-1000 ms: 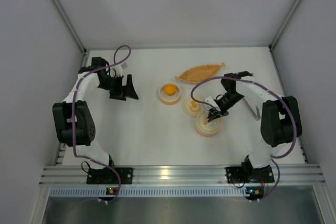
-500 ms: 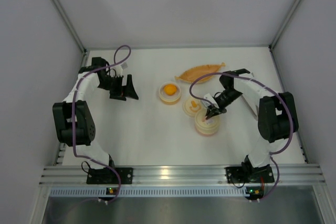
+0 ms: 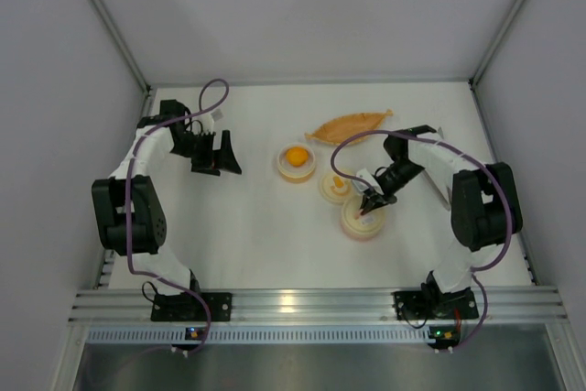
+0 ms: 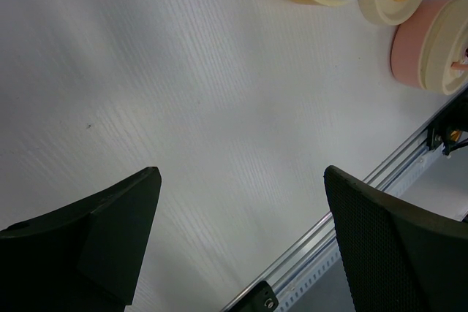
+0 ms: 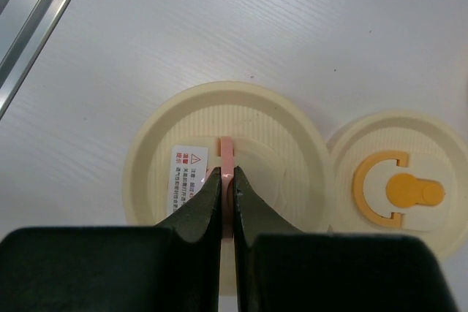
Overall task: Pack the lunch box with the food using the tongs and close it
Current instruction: Screw the box lid onto the packing box.
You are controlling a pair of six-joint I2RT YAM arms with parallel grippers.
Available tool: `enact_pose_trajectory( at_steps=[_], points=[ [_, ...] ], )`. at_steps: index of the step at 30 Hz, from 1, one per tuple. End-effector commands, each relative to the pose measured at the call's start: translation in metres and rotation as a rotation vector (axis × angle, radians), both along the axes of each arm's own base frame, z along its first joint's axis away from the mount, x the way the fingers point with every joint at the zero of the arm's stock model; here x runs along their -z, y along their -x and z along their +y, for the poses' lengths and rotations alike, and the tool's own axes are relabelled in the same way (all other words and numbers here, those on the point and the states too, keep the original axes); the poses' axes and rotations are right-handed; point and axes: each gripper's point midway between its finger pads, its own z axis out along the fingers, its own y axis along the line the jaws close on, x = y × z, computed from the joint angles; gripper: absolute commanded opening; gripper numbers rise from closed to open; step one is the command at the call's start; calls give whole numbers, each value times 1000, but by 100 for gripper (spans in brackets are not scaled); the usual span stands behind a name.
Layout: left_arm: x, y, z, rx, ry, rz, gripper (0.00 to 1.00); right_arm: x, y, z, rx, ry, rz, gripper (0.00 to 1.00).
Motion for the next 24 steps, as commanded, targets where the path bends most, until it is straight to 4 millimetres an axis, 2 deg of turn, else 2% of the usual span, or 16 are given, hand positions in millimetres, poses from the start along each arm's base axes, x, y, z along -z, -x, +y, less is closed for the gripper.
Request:
enact_pose_trajectory(
  at_steps=[1,8,16,21,24],
  points=[
    [-4,-4,-3,21,15,-23,98,-24,19,11,-196,-164,-131,0],
    [-5,-4,-4,20,19,-22,98,-21,12,13,-187,-165,-141,0],
    [-4,-4,-3,19,16,-21,98,-7,20,10,-160,-139,-72,0],
    [-5,-6,-1,12,5,-29,98,-4,12,11,-27,-106,-65,0],
    [-5,-7,-2,10,10,-28,98,-2,-1,13,81,-82,-53,0]
  ],
)
